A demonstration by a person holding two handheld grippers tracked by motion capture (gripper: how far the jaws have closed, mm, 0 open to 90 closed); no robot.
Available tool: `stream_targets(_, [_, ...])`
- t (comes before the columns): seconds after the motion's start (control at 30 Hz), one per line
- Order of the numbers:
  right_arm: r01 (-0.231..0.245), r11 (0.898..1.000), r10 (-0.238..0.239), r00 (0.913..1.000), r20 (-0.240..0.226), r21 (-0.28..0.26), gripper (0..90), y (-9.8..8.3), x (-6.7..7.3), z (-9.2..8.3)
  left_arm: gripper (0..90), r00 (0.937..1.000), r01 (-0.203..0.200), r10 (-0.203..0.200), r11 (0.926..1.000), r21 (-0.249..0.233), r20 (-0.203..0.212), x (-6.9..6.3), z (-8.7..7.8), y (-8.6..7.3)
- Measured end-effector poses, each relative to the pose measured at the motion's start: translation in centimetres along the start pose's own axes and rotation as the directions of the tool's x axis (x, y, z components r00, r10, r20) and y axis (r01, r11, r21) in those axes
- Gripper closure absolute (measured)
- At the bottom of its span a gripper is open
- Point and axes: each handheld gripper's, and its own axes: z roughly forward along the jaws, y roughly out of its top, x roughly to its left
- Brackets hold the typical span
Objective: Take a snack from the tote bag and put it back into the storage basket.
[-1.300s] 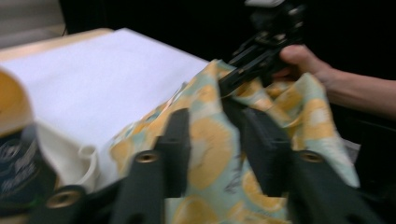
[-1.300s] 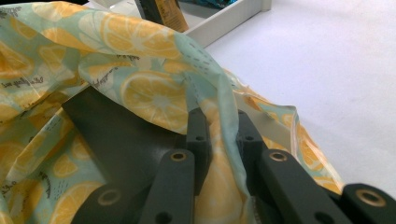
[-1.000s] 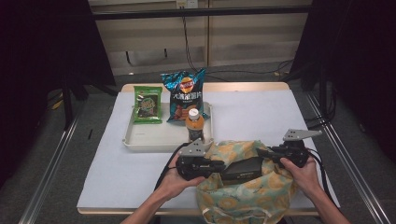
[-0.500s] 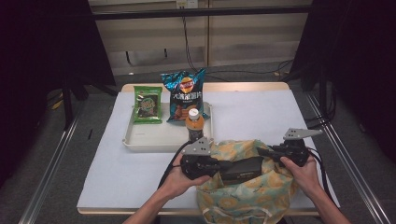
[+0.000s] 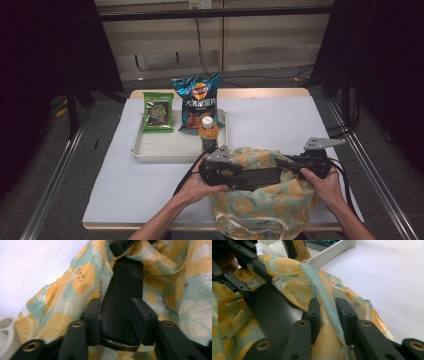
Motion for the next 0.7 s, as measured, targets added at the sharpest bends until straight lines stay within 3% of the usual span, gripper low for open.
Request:
stream_targets(0.03, [0.0,1.0,0.0,1.0,-0.001,0.001,73.4,0.0,0.0,0.0,46.7,0.9998,0.015,-0.015,0.9999,0.001,0.012,0.1,0.1,-0.1])
stream_targets(0.13, [0.002,1.0,-0.002,1.0,0.0,0.0,72.8,0.0,0.1,0.0,42.5,0.9981,0.003,-0.003,1.0,0.004,0.062,-0.1,0.4,-0.2])
stream_targets(0.3, [0.0,1.0,0.0,1.0,0.0,-0.001,71.0,0.0,0.0,-0.1,35.3,0.9964,-0.07,0.068,0.9965,0.045,0.05,-0.7,0.5,0.0])
stream_targets(0.33, [0.001,1.0,-0.001,1.0,-0.001,0.0,70.6,0.0,0.0,-0.1,35.7,0.9961,-0.071,0.07,0.9969,0.033,0.053,-0.8,0.6,-0.1])
stream_targets(0.47, [0.004,1.0,-0.004,1.0,0.001,0.004,65.6,-0.1,0.1,-0.1,32.9,0.9936,-0.105,0.102,0.9922,0.068,0.05,-0.9,1.1,-0.3])
stream_targets(0.53, [0.004,1.0,-0.004,1.0,0.004,0.007,59.8,-0.1,0.0,-0.2,29.6,0.9934,-0.104,0.099,0.9896,0.099,0.057,-1.0,1.5,-0.5])
stream_targets(0.6, [0.001,1.0,-0.001,1.0,0.003,0.006,55.7,-0.2,0.0,-0.3,28.9,0.9929,-0.118,0.116,0.9876,0.104,0.027,-1.3,1.9,-0.6])
stream_targets(0.7, [-0.007,1.0,0.007,0.9999,0.014,0.006,50.8,-0.2,0.0,-0.4,28.3,0.9927,-0.119,0.117,0.9881,0.097,0.027,-1.3,2.2,-0.6])
